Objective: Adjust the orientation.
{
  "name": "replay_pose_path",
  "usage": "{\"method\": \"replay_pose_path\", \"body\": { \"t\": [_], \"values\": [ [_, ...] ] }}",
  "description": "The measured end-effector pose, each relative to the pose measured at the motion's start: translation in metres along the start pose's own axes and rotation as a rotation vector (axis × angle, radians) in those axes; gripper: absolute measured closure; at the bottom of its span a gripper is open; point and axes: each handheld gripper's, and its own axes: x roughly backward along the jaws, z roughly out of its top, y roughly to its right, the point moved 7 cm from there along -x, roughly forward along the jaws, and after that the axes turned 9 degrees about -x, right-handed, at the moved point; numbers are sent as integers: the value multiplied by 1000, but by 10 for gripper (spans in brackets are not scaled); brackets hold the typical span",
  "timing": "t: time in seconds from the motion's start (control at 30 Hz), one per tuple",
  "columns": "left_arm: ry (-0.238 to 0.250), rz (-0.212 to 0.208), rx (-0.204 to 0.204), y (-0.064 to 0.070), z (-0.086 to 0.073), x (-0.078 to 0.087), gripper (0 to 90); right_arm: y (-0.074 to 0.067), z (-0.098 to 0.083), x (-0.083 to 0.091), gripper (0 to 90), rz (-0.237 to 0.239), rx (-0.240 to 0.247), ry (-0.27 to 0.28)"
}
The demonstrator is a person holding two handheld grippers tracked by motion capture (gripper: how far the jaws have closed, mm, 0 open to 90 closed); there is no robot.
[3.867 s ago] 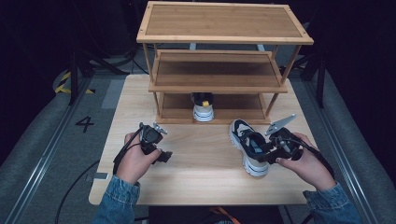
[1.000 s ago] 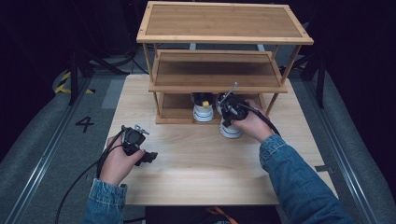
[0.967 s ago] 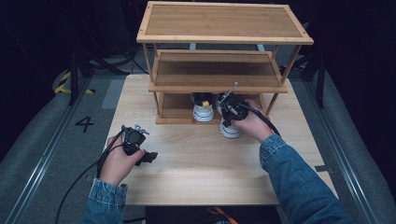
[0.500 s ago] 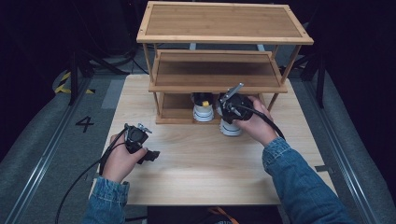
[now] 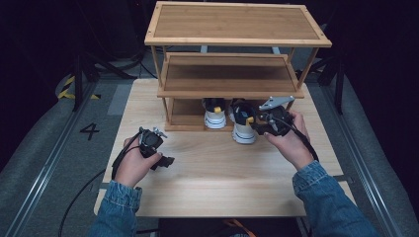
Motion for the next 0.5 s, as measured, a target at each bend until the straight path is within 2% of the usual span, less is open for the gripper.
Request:
{"method": "replay_pose_path", "body": {
  "t": [0.03, 0.17, 0.3, 0.37, 0.5],
  "values": [
    [0, 0, 0, 0, 0, 0, 191, 0, 0, 0, 565, 0, 0, 0],
    [-2, -3, -5, 0, 1, -1, 191, 5, -17, -2, 595, -9, -65, 0],
    [-4, -3, 2, 0, 0, -1, 196, 7, -31, -11, 664, -47, -127, -23],
    [-9, -2, 2, 0, -2, -1, 196, 6, -34, -17, 666, -51, -135, -19],
    [-12, -1, 6, 0, -4, 0, 195, 6, -35, -27, 609, -74, -160, -18]
  ]
}}
